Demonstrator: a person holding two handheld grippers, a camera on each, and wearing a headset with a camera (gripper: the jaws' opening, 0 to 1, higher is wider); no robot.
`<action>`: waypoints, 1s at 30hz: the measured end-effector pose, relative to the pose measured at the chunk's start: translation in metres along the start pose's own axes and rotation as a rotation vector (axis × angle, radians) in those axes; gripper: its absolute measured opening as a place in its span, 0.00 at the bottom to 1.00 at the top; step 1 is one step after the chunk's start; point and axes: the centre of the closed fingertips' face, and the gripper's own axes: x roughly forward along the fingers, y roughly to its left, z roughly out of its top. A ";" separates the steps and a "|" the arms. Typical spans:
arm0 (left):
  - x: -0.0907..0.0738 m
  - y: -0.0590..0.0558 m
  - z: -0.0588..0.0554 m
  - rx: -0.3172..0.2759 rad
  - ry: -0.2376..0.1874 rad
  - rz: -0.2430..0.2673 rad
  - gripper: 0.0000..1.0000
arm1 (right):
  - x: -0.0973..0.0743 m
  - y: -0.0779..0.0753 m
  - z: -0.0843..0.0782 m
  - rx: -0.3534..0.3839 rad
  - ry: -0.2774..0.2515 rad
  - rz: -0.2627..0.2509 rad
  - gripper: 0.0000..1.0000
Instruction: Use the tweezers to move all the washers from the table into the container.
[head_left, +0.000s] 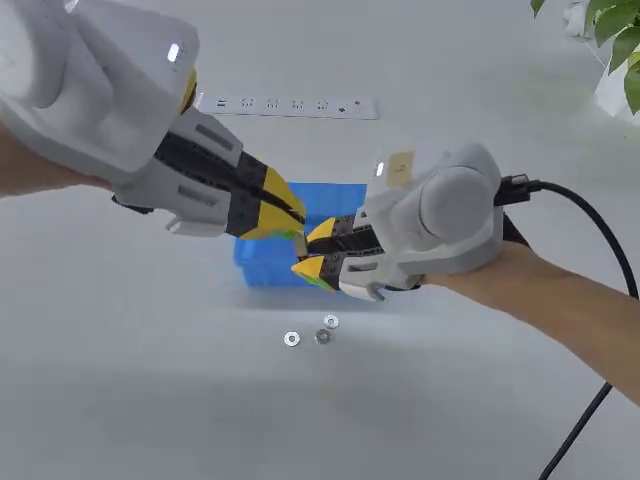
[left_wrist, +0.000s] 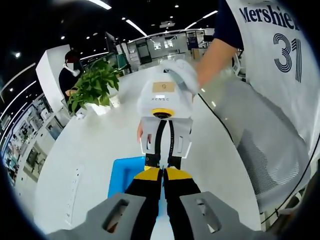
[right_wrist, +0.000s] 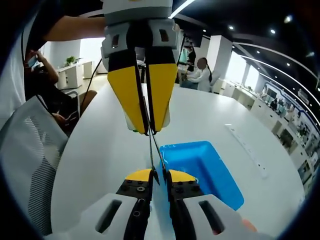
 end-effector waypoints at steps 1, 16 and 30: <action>0.001 -0.005 -0.001 -0.008 -0.002 -0.003 0.05 | 0.001 0.004 -0.001 0.003 0.002 0.007 0.13; 0.011 -0.039 -0.021 -0.094 0.003 -0.028 0.05 | 0.020 0.044 -0.024 0.017 0.041 0.085 0.13; 0.015 -0.037 -0.037 -0.142 0.002 -0.027 0.05 | 0.031 0.050 -0.031 0.058 0.045 0.099 0.13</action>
